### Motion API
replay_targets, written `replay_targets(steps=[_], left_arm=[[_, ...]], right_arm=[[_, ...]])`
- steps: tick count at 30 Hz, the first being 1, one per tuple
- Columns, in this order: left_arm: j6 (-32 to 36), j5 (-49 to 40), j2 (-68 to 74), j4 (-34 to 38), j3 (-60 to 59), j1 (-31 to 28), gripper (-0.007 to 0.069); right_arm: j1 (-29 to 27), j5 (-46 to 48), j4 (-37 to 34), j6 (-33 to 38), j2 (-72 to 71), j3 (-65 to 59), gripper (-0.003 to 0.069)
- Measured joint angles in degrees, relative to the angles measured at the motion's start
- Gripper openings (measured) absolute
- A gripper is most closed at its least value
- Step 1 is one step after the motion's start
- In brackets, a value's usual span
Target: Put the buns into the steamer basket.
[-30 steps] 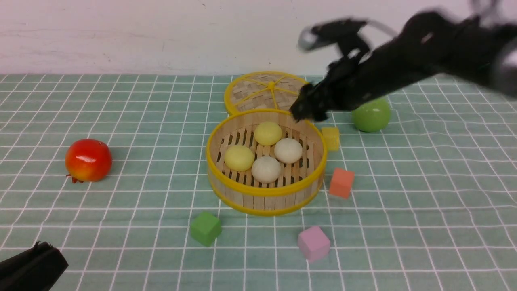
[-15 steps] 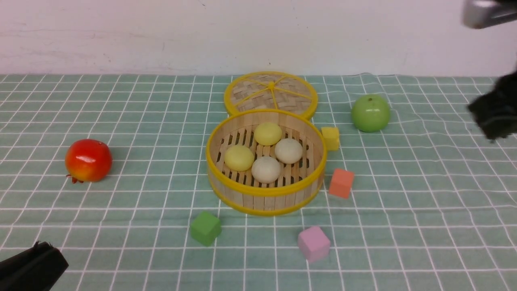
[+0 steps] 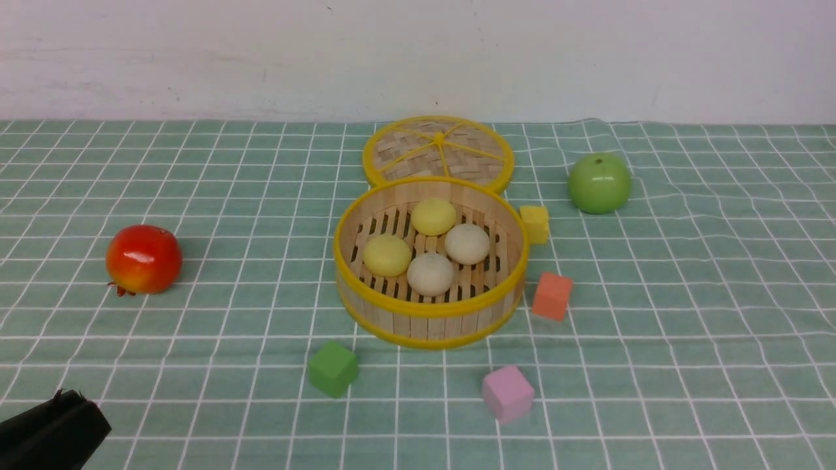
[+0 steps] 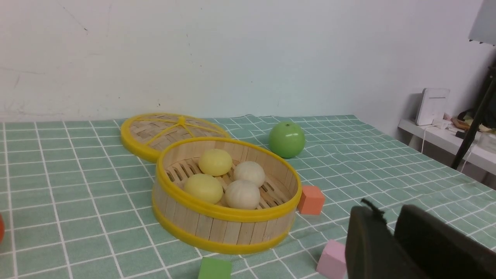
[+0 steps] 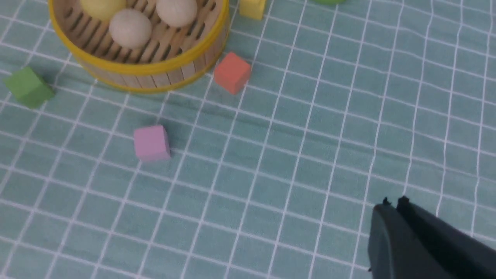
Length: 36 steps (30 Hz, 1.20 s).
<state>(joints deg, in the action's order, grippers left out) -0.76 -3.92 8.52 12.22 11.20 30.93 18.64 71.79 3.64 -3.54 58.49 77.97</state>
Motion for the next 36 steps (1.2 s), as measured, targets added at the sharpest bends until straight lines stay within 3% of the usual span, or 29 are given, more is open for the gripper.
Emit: replay_targets(steps=[2,10,14,16,23,36], left_arm=[[0.0,0.0,0.0,0.0,0.0,0.0,0.0106],[0.0,0.0,0.0,0.0,0.0,0.0,0.0113],[0.0,0.0,0.0,0.0,0.0,0.0,0.0117],[0.0,0.0,0.0,0.0,0.0,0.0,0.012],[0.0,-0.1,-0.1,0.0,-0.1,0.0,0.0127],[0.0,-0.2,-0.1,0.0,-0.1,0.0,0.0139]], right_arm=[[-2.1,-5.9,-0.2,1.7,-5.1,-8.0,0.001],[-13.4,-51.1,0.1,2.8,-38.9,-61.1,0.0012],[-16.1,-65.4,0.1,2.6,-51.0,-77.1,0.0013],[-16.6,-65.8,0.1,2.5,-52.7,-78.4,0.0013],[-18.3,-51.6,0.1,1.0,-59.1,-79.3,0.0013],[-18.5,-50.8,-0.3,0.7,-59.1,-79.1,0.0021]])
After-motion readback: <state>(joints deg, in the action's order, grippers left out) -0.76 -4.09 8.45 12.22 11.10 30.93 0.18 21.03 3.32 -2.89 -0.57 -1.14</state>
